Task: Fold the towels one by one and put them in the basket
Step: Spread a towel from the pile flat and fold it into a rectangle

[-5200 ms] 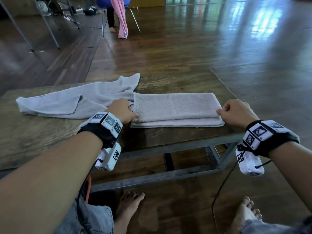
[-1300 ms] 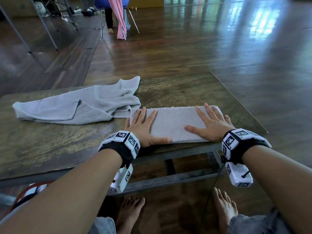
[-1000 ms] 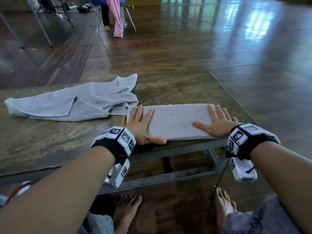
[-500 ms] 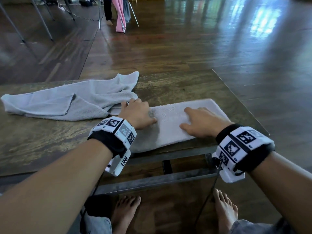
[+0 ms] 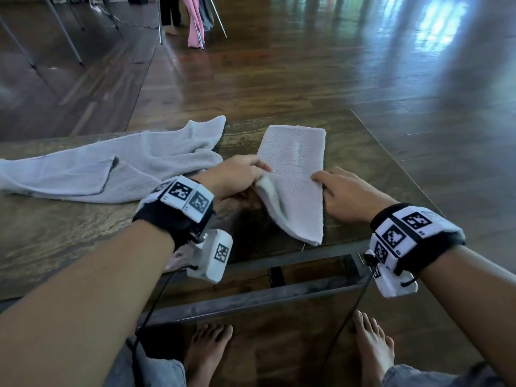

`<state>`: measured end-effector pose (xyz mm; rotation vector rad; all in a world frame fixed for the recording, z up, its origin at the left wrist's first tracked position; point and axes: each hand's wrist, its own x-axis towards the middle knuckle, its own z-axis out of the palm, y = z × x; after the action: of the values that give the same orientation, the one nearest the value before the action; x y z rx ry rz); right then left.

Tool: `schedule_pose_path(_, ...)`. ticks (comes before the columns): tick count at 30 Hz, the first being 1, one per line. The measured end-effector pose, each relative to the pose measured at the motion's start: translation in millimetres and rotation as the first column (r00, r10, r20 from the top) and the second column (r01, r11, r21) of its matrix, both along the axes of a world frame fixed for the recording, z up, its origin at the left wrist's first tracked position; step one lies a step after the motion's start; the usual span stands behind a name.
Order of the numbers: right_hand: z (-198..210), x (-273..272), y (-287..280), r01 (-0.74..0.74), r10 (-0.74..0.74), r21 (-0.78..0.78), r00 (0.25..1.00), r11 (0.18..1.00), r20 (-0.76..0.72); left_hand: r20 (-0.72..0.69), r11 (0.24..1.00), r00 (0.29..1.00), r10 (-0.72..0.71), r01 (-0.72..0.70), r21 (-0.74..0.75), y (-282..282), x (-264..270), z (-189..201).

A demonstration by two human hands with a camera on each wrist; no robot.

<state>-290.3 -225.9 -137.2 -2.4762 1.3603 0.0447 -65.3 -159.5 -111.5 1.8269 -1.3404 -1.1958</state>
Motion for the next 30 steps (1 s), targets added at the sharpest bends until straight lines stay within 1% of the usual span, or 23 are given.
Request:
schedule_pose_path(1,-1.2,-2.6,-2.3,-0.002,0.002,0.015,1.0,1.0,-0.005,-0.039,0.995,0.994,-0.097,0.097,-0.003,2.0,2.4,2.1)
schedule_pose_path(2,-2.9,-4.8,-4.7,-0.011,0.011,0.029,1.0,1.0,-0.007,0.03,0.976,0.975,-0.218,0.219,-0.013,3.8,5.5,4.2)
schedule_pose_path(3,-4.6,-7.2,-5.8,-0.021,0.021,0.043,1.0,0.999,-0.006,0.172,0.943,0.929,-0.326,0.332,-0.005,5.8,7.0,4.5)
schedule_pose_path(4,-6.3,-9.1,-7.0,-0.031,0.031,0.058,1.0,0.998,0.0,0.327,0.91,0.859,-0.394,0.415,0.007,7.5,8.5,2.3)
schedule_pose_path(5,-7.9,-10.8,-7.6,-0.041,0.041,0.072,0.999,0.997,0.007,0.434,0.89,0.801,-0.412,0.456,0.003,8.9,9.4,-0.9)
schedule_pose_path(6,-9.3,-12.7,-8.5,-0.054,0.052,0.085,0.998,0.995,0.019,0.486,0.888,0.786,-0.381,0.457,-0.044,10.0,9.7,-4.0)
schedule_pose_path(7,-10.5,-14.3,-9.1,-0.068,0.065,0.096,0.997,0.993,0.034,0.502,0.892,0.805,-0.316,0.433,-0.132,10.1,9.4,-6.6)
schedule_pose_path(8,-11.1,-15.8,-9.8,-0.083,0.078,0.106,0.996,0.991,0.049,0.486,0.894,0.842,-0.232,0.382,-0.234,9.8,8.8,-7.3)
schedule_pose_path(10,-10.1,-19.2,-10.4,-0.107,0.101,0.122,0.993,0.987,0.052,0.382,0.884,0.922,-0.058,0.225,-0.41,6.2,10.6,-9.3)
schedule_pose_path(11,-9.4,-20.8,-9.6,-0.111,0.106,0.117,0.993,0.987,0.048,0.312,0.871,0.95,0.008,0.147,-0.468,4.1,11.7,-9.3)
schedule_pose_path(12,-8.8,-21.5,-8.8,-0.119,0.113,0.099,0.992,0.988,0.062,0.246,0.856,0.968,0.051,0.084,-0.51,3.2,12.4,-8.4)
schedule_pose_path(13,-7.7,-21.5,-6.8,-0.13,0.123,0.073,0.988,0.989,0.096,0.208,0.849,0.974,0.084,0.039,-0.527,3.6,12.2,-6.9)
schedule_pose_path(15,-4.4,-18.9,-2.1,-0.156,0.149,0.019,0.968,0.988,0.202,0.185,0.847,0.974,0.132,-0.013,-0.532,3.0,15.3,-8.9)
schedule_pose_path(17,0.5,-14.6,0.8,-0.155,0.146,0.0,0.933,0.988,0.328,0.195,0.857,0.969,0.151,-0.03,-0.515,2.3,17.6,-9.8)
schedule_pose_path(19,8.5,-9.8,2.4,-0.111,0.083,0.033,0.88,0.993,0.467,0.215,0.875,0.963,0.165,-0.042,-0.481,1.1,18.4,-8.6)
schedule_pose_path(21,15.0,-6.7,2.3,-0.08,-0.027,0.158,0.813,0.984,0.582,0.236,0.915,0.955,0.178,-0.072,-0.398,0.1,18.7,-5.2)
schedule_pose_path(22,17.2,-5.4,1.7,-0.076,-0.094,0.252,0.794,0.965,0.6,0.244,0.942,0.954,0.177,-0.092,-0.323,0.0,19.4,-3.6)
schedule_pose_path(23,18.2,-4.4,1.5,-0.065,-0.171,0.361,0.794,0.93,0.583,0.252,0.97,0.954,0.159,-0.104,-0.218,0.5,20.1,-2.2)
schedule_pose_path(25,16.6,-2.5,0.6,0.003,-0.317,0.569,0.832,0.822,0.454,0.25,0.993,0.962,0.108,-0.115,0.011,3.2,21.0,-3.2)
schedule_pose_path(27,14.3,-1.5,2.5,0.076,-0.392,0.667,0.856,0.741,0.337,0.234,0.977,0.97,0.072,-0.115,0.178,8.9,19.8,-6.5)
schedule_pose_path(28,12.7,-0.5,2.3,0.096,-0.414,0.683,0.853,0.724,0.319,0.241,0.969,0.969,0.057,-0.112,0.218,9.8,19.6,-8.7)
schedule_pose_path(29,11.6,0.9,2.0,0.109,-0.429,0.679,0.844,0.726,0.322,0.248,0.968,0.967,0.06,-0.117,0.222,10.0,19.3,-10.1)
schedule_pose_path(30,11.0,2.9,1.7,0.122,-0.437,0.656,0.832,0.744,0.341,0.251,0.973,0.964,0.081,-0.131,0.189,9.8,18.7,-11.3)
